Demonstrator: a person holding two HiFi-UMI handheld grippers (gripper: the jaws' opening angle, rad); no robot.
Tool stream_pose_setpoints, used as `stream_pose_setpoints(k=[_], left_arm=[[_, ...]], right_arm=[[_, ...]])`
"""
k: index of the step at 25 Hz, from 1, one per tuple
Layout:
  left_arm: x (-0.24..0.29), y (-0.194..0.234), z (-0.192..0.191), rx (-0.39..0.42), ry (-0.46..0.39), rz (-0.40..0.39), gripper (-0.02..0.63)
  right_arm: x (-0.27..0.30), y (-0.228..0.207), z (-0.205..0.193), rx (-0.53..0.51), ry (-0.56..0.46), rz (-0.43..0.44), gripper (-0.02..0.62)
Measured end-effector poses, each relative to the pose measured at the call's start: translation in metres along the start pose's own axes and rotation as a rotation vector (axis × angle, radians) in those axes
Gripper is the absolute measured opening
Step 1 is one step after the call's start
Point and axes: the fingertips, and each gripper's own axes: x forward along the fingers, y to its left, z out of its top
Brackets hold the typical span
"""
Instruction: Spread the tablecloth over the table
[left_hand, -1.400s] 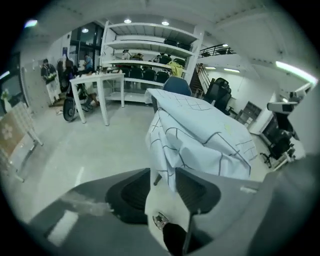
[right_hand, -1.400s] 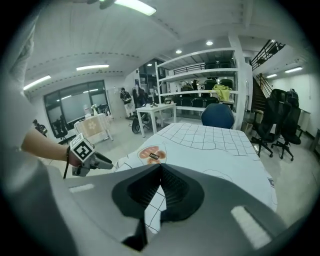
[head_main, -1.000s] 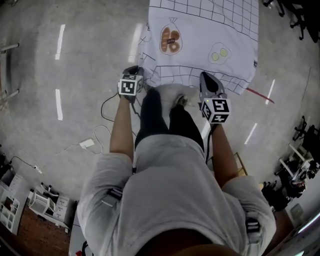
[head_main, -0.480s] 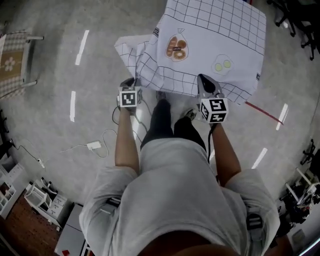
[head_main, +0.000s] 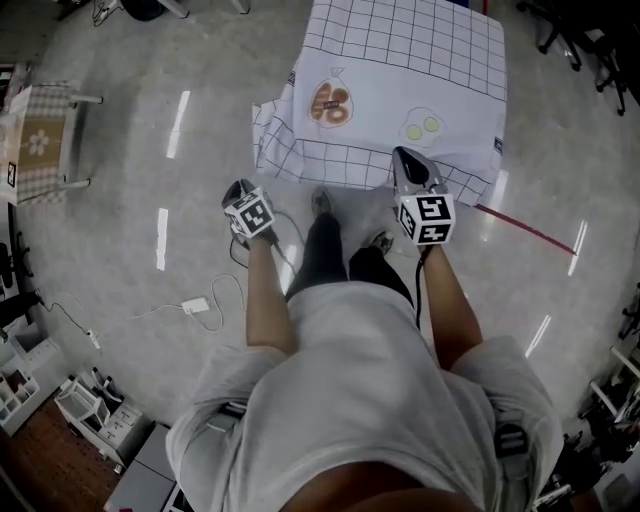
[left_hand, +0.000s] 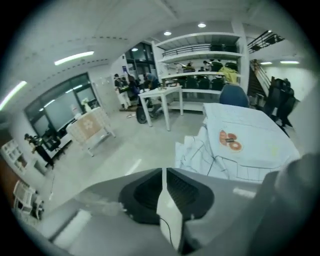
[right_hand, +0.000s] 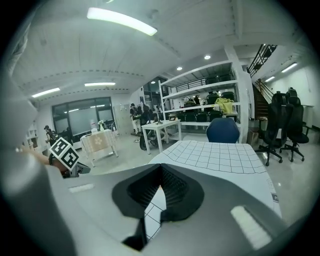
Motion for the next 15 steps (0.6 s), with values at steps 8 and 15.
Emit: stream_pose_setpoints(k=[8,15], left_arm=[[-0.055,-0.080,0.051,0.059,-0.279,-0.249,0.020],[-0.145,-0.253,0.110,0.181,-0.501,-0.614,0.020]], right_arm=[[-0.026,-0.004,0.015,-0.013,-0.073,0.002,0.007],[-0.070,-0.035,0.062,-0.111,-0.185,-0.155,0.006]])
